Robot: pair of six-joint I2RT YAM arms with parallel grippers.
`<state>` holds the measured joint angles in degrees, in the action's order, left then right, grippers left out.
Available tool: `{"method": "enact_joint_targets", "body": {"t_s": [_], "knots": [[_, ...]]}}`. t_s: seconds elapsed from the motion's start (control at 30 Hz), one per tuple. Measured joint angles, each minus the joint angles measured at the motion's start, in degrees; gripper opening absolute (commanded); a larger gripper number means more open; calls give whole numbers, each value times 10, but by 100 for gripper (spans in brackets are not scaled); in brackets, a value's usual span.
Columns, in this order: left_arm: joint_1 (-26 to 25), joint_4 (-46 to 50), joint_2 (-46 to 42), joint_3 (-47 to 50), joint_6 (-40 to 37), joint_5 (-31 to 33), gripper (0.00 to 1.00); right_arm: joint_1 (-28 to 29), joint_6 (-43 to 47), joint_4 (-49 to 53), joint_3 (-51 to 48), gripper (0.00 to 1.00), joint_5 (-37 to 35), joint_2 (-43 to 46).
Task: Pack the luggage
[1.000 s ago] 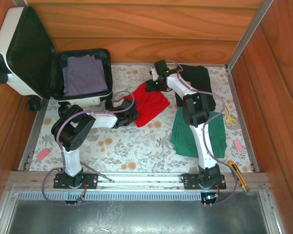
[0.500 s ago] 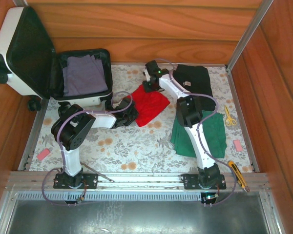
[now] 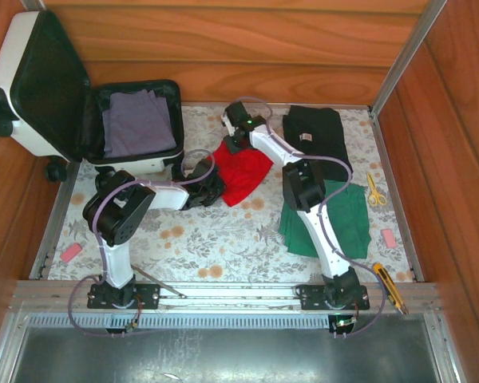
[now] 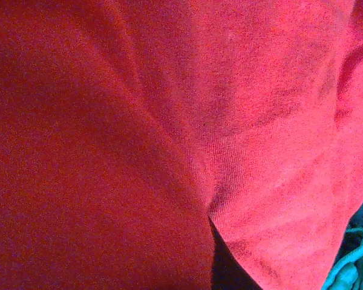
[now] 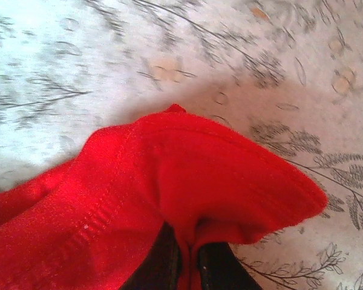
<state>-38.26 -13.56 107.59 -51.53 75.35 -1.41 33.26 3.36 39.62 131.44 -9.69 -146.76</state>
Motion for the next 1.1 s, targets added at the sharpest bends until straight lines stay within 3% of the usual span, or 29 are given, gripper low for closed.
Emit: {"method": "enact_joint_targets", "body": {"t_s": [0.27,0.5,0.77,1.1], "knots": [[0,59,-81,15,-56,34,0,57,117,-125,-109,0,-67,131],[0,54,-141,-19,-132,90,0,104,202,-236,-58,0,-111,160],[23,54,-243,-10,-182,198,0,128,250,-413,-28,0,-107,134],[146,50,-263,60,-163,210,0,148,264,-558,107,0,-12,-31]]}}
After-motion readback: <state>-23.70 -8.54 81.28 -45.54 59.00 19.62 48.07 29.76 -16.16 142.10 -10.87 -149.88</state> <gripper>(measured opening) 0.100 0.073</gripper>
